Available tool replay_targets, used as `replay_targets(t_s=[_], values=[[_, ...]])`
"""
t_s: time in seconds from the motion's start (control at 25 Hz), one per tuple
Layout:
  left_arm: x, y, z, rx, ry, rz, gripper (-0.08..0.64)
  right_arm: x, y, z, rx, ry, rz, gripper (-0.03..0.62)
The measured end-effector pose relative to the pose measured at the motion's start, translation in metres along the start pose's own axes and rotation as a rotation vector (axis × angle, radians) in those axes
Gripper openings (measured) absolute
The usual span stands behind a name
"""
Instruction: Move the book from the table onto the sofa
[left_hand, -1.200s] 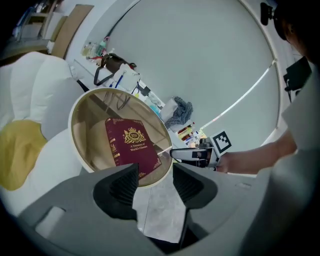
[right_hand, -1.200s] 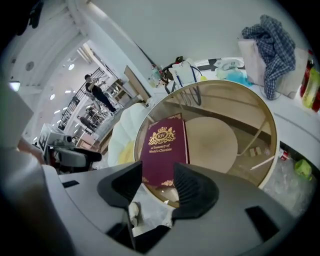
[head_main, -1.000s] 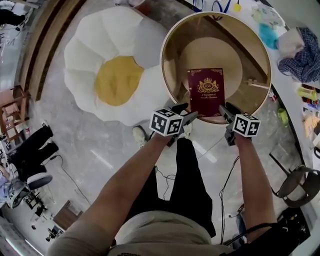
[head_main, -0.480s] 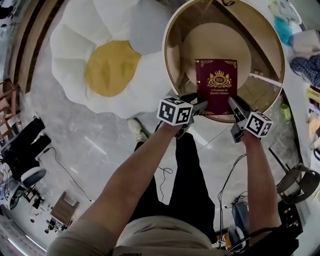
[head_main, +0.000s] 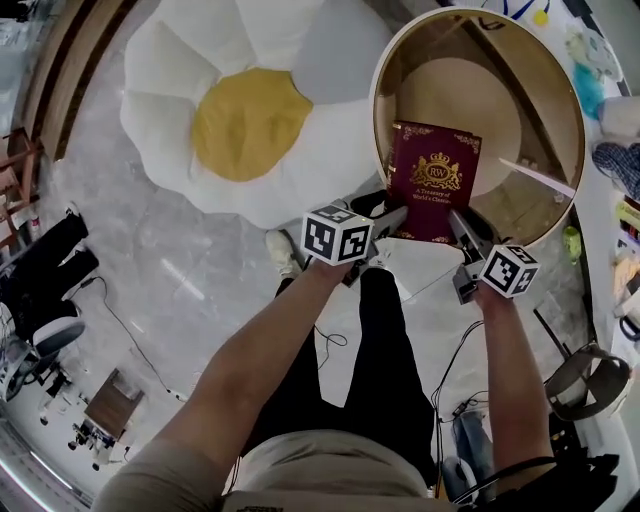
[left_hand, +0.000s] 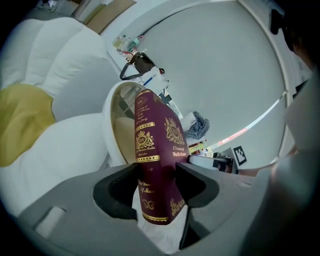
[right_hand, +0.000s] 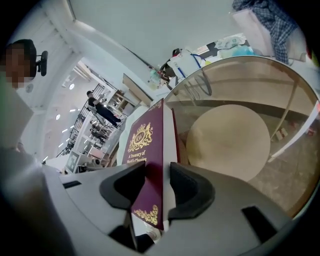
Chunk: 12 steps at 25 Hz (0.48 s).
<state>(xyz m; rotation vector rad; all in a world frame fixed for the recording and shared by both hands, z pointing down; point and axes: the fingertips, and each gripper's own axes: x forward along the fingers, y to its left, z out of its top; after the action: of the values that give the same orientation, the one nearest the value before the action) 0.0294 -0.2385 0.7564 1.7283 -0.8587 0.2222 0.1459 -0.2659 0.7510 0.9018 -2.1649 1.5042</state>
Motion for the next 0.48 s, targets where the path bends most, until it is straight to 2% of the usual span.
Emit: replay_targets(t_s=[0.12,0.32,0.48], values=[[-0.050,0.027,0.010,-0.022,-0.056,0.031,0.235,0.035,0.046,-0.006,-0.033,0.029,0.033,0.163],[-0.089,0.050,0.011,-0.045,-0.124,0.086,0.235,0.065,0.078,-0.014,-0.074,0.067,0.089,0.161],[-0.160,0.107,0.011,-0.078,-0.181,0.141,0.235,0.129,0.137,-0.042,-0.115,0.130,0.140,0.161]])
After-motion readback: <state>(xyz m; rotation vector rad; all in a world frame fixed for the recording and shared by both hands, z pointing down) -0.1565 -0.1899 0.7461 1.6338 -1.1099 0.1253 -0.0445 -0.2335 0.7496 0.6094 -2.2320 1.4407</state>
